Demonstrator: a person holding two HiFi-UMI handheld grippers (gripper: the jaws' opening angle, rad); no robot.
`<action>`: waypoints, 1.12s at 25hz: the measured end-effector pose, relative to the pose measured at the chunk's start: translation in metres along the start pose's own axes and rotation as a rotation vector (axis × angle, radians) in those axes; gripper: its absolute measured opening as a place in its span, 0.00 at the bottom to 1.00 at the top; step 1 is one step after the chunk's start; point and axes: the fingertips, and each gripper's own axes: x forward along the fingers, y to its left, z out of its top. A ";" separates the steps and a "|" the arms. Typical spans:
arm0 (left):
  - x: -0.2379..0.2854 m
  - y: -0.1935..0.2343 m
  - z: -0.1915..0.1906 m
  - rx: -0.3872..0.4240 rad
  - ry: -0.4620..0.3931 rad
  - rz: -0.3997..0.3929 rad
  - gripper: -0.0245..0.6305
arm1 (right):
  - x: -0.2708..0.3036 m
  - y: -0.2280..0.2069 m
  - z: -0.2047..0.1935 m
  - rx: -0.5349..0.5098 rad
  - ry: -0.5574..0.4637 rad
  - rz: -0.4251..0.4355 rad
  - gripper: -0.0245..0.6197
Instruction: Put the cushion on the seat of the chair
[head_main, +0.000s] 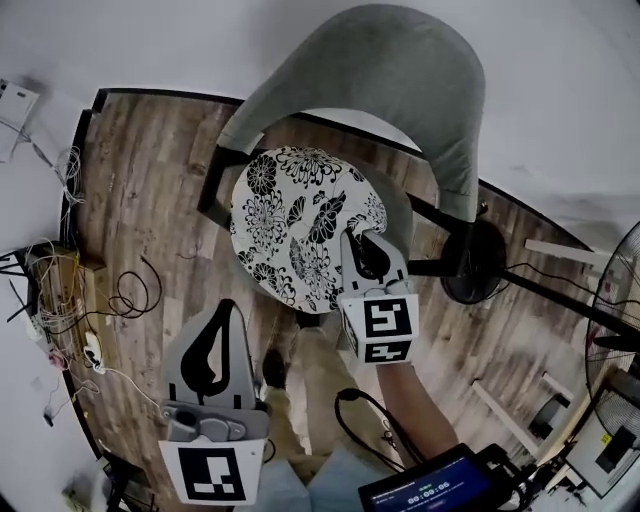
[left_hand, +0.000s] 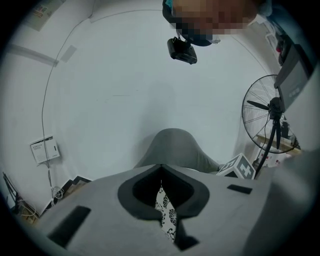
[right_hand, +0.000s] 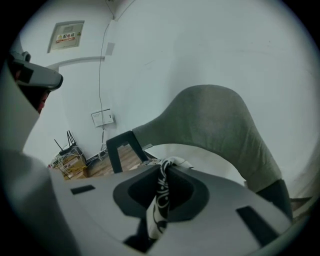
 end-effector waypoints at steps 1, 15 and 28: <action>0.002 -0.006 0.000 0.005 0.001 -0.009 0.05 | -0.002 -0.010 -0.008 0.009 0.012 -0.012 0.09; 0.023 -0.046 -0.014 0.092 0.057 -0.112 0.05 | 0.004 -0.090 -0.121 0.090 0.249 -0.189 0.15; 0.031 -0.069 -0.030 0.122 0.101 -0.170 0.05 | -0.019 -0.112 -0.183 0.216 0.320 -0.261 0.38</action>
